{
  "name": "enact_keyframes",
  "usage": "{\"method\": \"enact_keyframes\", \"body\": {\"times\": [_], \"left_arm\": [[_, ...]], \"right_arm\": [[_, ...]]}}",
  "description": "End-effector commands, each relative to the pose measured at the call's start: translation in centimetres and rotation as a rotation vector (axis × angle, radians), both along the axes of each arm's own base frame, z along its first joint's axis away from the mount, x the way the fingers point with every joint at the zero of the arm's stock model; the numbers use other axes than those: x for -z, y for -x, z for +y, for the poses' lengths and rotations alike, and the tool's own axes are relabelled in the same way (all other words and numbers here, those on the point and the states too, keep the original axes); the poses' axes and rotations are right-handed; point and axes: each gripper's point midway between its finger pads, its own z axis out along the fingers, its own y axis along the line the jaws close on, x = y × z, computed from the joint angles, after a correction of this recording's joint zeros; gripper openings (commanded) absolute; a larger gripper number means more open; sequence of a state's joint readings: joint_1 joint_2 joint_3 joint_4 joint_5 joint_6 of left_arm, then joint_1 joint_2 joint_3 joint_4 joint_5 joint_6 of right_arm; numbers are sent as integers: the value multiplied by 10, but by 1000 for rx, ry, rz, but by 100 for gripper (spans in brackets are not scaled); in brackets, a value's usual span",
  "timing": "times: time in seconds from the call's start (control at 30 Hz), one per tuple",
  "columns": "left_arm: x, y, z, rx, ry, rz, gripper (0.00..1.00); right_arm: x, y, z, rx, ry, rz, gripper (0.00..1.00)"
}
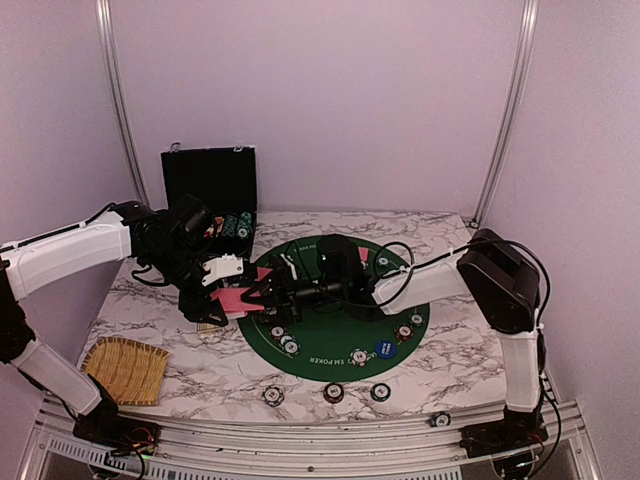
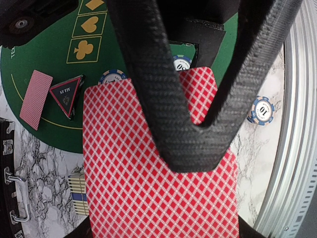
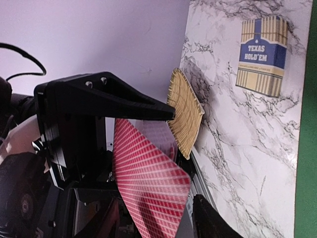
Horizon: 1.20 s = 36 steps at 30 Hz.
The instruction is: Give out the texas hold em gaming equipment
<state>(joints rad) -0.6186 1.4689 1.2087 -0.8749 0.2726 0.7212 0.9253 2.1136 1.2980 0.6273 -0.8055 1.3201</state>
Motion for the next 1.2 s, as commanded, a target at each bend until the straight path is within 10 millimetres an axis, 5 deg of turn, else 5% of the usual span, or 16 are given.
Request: {"method": "enact_keyframes", "body": {"times": [0.0, 0.2, 0.63, 1.17], "left_arm": [[-15, 2, -2, 2, 34, -8, 37], [-15, 2, 0, -1, 30, -14, 37], [-15, 2, 0, 0, 29, -15, 37], [-14, 2, 1, -1, 24, -15, 37]], "right_arm": [[-10, 2, 5, -22, -13, -31, 46], [-13, 2, 2, -20, -8, -37, 28], [-27, -9, -18, 36, 1, -63, 8], [-26, -12, -47, 80, 3, -38, 0]]}}
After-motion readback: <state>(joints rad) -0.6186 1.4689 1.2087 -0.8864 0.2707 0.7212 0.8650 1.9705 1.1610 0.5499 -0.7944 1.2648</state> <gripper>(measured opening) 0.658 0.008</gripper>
